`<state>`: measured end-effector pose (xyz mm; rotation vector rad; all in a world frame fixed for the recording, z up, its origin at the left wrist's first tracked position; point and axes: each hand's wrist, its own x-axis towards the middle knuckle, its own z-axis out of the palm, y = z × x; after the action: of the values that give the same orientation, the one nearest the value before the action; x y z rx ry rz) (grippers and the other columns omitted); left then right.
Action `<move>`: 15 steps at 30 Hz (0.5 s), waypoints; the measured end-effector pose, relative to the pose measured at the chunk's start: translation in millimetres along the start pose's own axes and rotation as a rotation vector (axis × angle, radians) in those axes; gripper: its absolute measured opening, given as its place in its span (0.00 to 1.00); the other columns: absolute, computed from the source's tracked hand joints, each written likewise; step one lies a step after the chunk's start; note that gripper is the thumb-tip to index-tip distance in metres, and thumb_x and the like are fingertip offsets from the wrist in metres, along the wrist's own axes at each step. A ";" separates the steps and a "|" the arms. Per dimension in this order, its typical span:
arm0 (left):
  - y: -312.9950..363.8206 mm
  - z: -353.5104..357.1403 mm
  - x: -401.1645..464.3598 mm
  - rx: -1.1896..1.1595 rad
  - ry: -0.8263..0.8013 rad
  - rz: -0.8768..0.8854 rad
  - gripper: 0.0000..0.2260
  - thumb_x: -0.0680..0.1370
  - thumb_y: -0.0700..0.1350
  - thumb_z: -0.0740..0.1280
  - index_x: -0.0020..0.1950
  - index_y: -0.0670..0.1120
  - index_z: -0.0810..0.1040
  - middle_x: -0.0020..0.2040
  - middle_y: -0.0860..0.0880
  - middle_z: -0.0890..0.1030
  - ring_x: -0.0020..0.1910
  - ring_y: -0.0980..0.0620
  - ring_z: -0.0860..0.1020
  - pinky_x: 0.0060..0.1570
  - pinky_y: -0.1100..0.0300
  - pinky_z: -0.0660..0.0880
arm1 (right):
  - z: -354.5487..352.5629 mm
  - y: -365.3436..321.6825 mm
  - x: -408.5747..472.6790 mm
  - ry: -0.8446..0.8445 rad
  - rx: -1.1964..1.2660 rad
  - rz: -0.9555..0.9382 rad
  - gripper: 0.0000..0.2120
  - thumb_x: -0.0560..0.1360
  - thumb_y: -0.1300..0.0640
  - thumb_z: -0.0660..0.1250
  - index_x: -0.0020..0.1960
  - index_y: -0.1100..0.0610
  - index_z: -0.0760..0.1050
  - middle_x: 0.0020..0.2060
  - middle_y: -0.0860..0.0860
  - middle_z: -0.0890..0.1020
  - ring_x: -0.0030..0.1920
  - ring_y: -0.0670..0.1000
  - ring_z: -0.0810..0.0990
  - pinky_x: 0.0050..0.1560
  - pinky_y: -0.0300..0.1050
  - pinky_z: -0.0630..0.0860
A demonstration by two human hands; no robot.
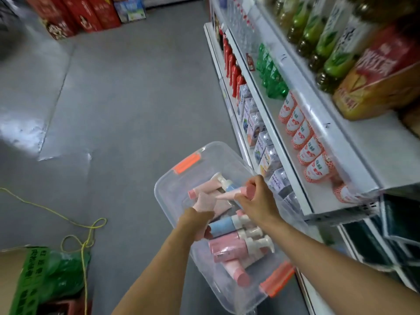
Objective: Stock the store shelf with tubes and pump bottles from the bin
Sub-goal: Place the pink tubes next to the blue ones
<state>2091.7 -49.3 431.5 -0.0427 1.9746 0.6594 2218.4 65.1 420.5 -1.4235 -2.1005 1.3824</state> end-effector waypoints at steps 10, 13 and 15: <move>-32.9 20.2 -100.4 -0.915 -0.356 0.040 0.11 0.77 0.39 0.66 0.58 0.36 0.75 0.44 0.39 0.83 0.39 0.43 0.83 0.43 0.51 0.80 | -48.7 -43.1 -113.5 0.063 0.299 -0.067 0.16 0.68 0.63 0.75 0.49 0.54 0.71 0.44 0.48 0.79 0.44 0.48 0.79 0.39 0.35 0.76; -40.4 14.8 -142.3 -1.051 -0.397 0.081 0.09 0.76 0.38 0.65 0.55 0.37 0.77 0.44 0.40 0.83 0.42 0.44 0.82 0.50 0.53 0.79 | -60.3 -55.9 -152.3 0.038 0.360 -0.088 0.17 0.66 0.62 0.77 0.49 0.56 0.72 0.44 0.50 0.80 0.43 0.48 0.79 0.39 0.37 0.77; -48.0 10.4 -170.1 -1.091 -0.435 0.167 0.09 0.76 0.36 0.64 0.55 0.37 0.77 0.45 0.39 0.82 0.44 0.44 0.81 0.55 0.52 0.77 | -68.5 -64.2 -180.0 0.042 0.434 -0.086 0.16 0.66 0.61 0.77 0.48 0.58 0.73 0.44 0.52 0.80 0.42 0.51 0.81 0.40 0.40 0.79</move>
<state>2198.0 -127.2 549.7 -0.3634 1.0298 1.6305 2313.3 -49.4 558.8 -1.1596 -1.6756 1.6294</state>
